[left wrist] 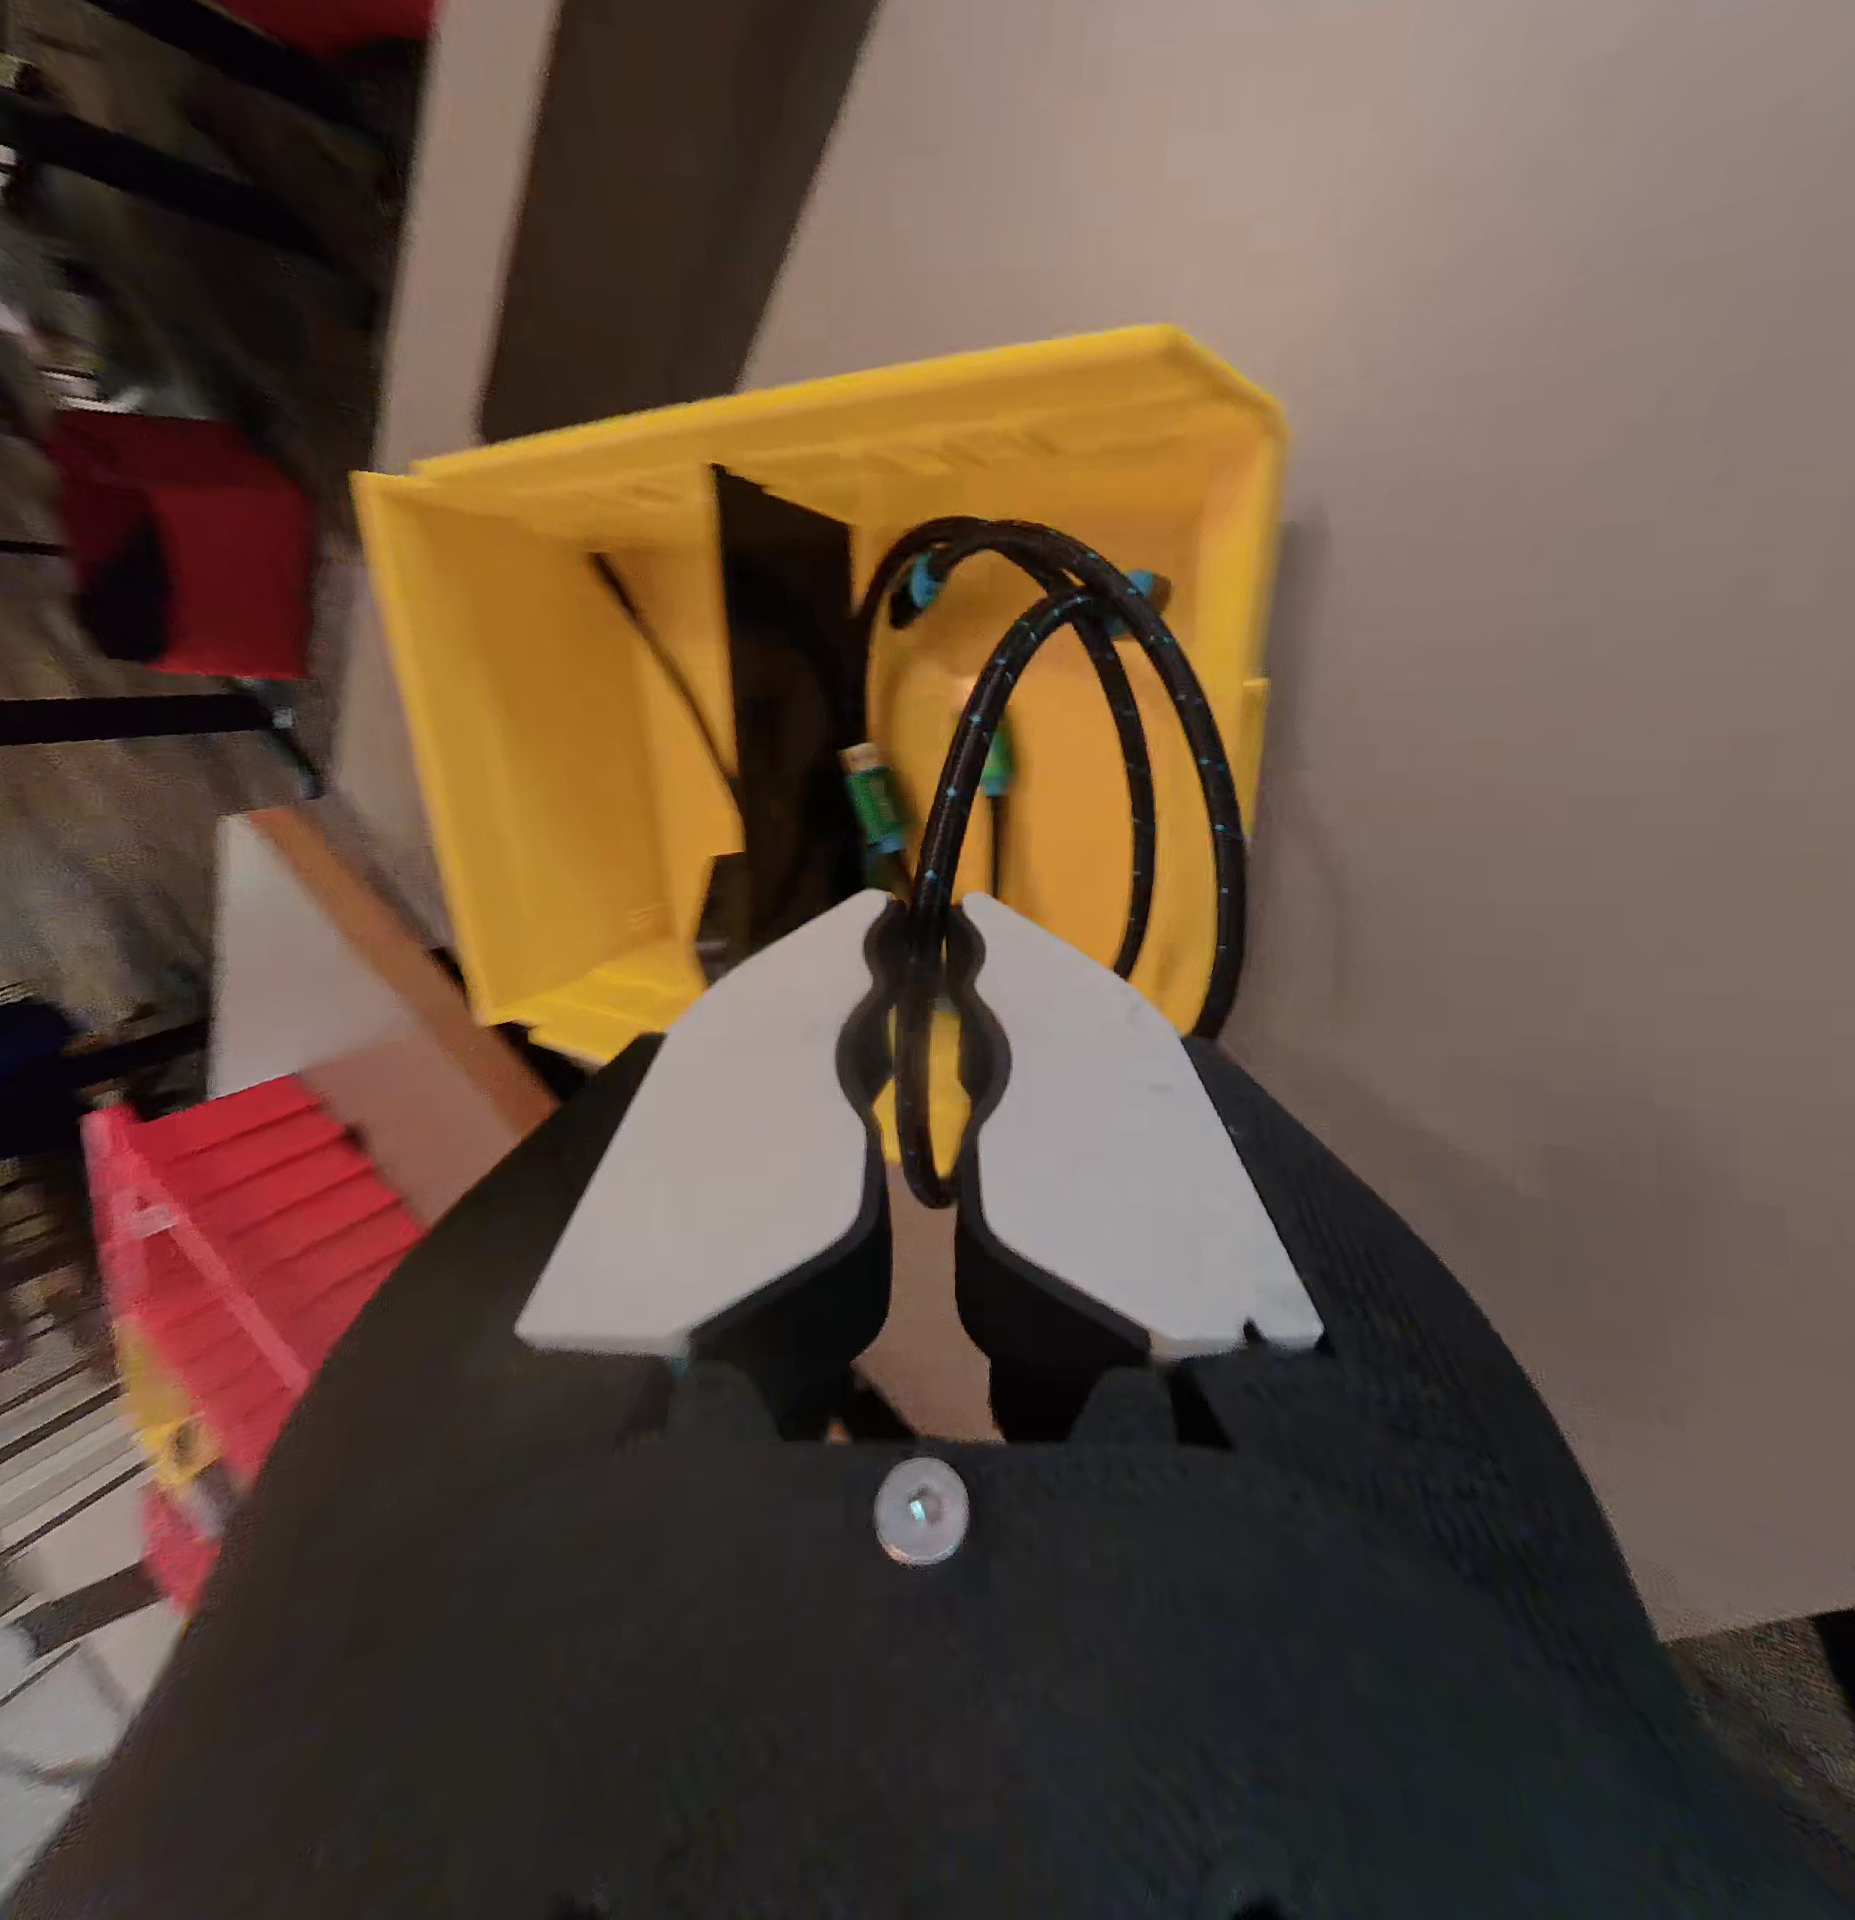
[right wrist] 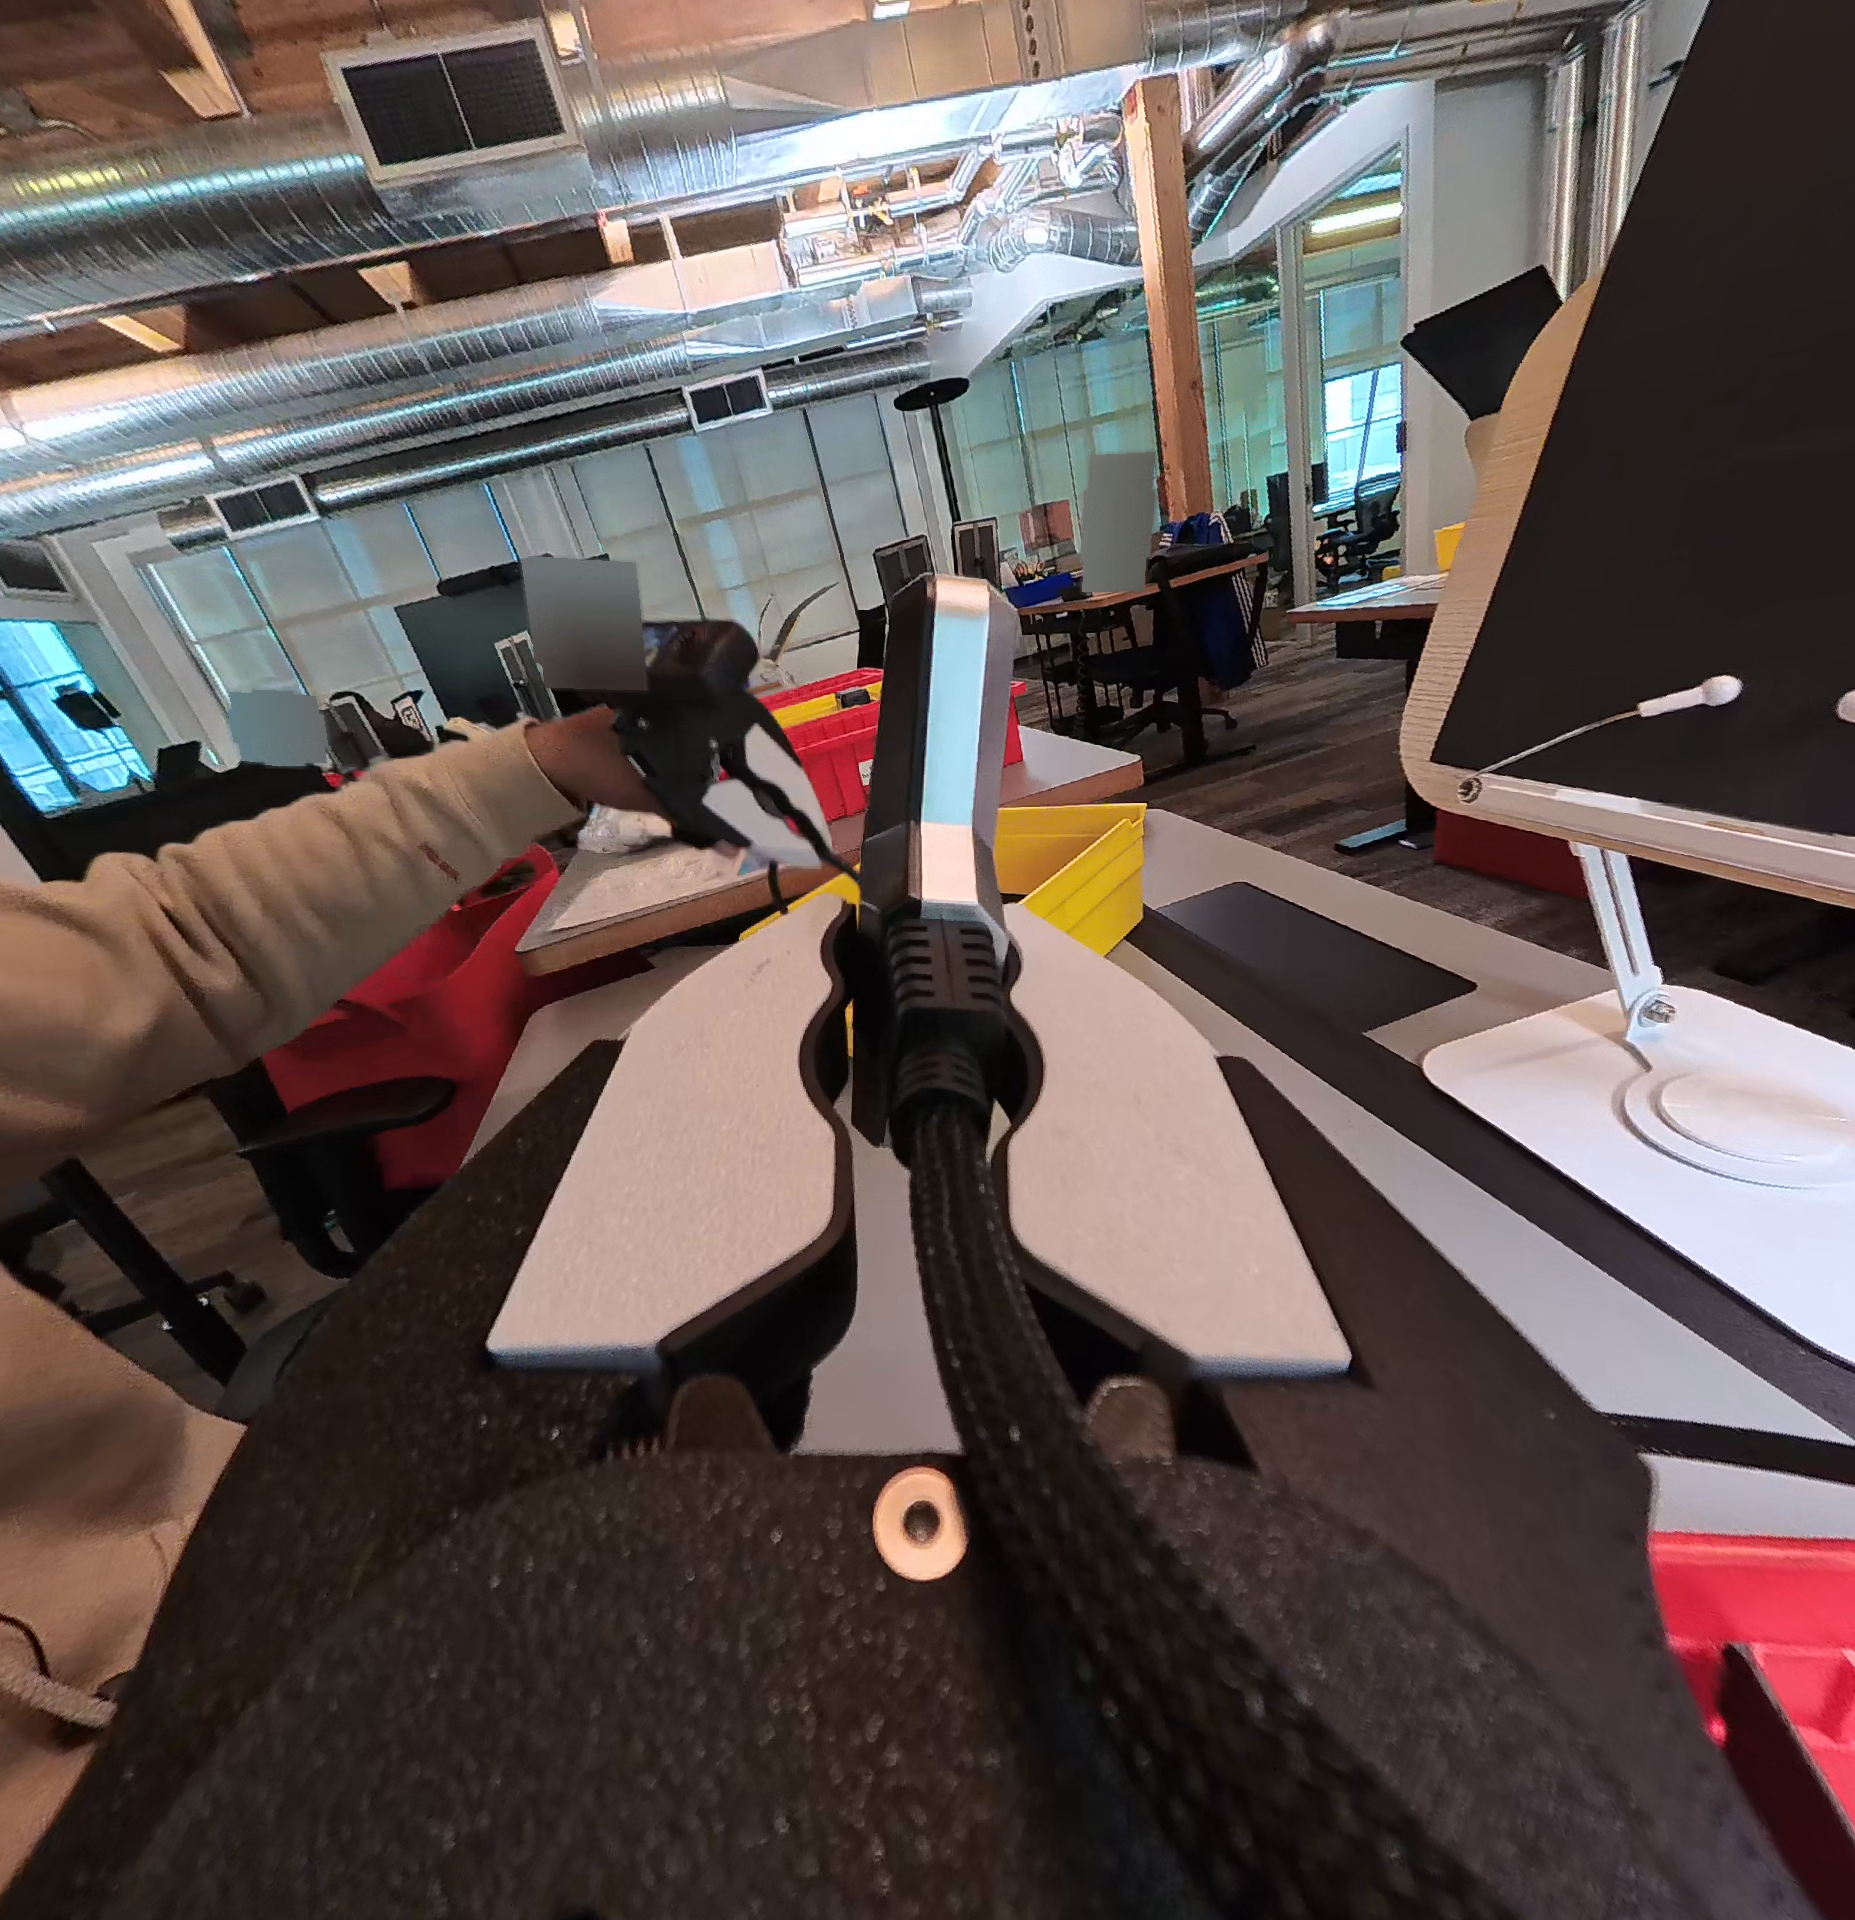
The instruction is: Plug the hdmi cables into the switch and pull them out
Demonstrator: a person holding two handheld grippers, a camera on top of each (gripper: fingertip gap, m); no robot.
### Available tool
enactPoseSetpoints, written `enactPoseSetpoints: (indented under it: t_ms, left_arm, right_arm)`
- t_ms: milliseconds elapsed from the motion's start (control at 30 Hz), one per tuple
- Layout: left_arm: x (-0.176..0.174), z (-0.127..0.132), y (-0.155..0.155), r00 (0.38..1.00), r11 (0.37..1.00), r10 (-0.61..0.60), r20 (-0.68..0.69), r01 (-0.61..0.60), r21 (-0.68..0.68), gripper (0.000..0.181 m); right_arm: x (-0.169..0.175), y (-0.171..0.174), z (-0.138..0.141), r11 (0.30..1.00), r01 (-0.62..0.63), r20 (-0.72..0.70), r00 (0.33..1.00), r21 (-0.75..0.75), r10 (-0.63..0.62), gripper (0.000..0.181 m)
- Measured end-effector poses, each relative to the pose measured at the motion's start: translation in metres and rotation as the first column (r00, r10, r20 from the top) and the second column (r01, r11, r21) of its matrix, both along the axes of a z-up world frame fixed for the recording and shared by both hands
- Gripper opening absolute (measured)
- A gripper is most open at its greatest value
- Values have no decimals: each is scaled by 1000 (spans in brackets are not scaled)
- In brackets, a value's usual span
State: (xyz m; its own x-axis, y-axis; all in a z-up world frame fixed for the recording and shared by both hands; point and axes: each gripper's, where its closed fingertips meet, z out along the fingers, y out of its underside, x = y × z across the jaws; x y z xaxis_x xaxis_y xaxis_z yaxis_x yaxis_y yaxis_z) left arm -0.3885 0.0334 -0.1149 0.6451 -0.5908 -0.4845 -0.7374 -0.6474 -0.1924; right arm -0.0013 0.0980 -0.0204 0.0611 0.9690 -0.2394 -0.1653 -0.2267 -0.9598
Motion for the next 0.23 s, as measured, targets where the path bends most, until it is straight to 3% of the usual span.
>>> enactPoseSetpoints:
  t_ms: [33, 167, 233]
  left_arm:
    - [-3, 12, 4, 999, 1000, 1, -33, 0, 21, 8]
    - [-16, 55, 21, 984, 992, 10, -178, 12, 123, 8]
    - [-22, 64, 28, 974, 990, 27, -225, 5, 140, 7]
  right_arm:
    - [0, 0, 0, 1000, 1, 0, 1000, -1, -1, 23]
    - [1, 0, 1, 1000, 0, -4, 1000, 0, 0, 23]
    - [2, -1, 3, 1000, -2, -7, 1000, 3, 2, 22]
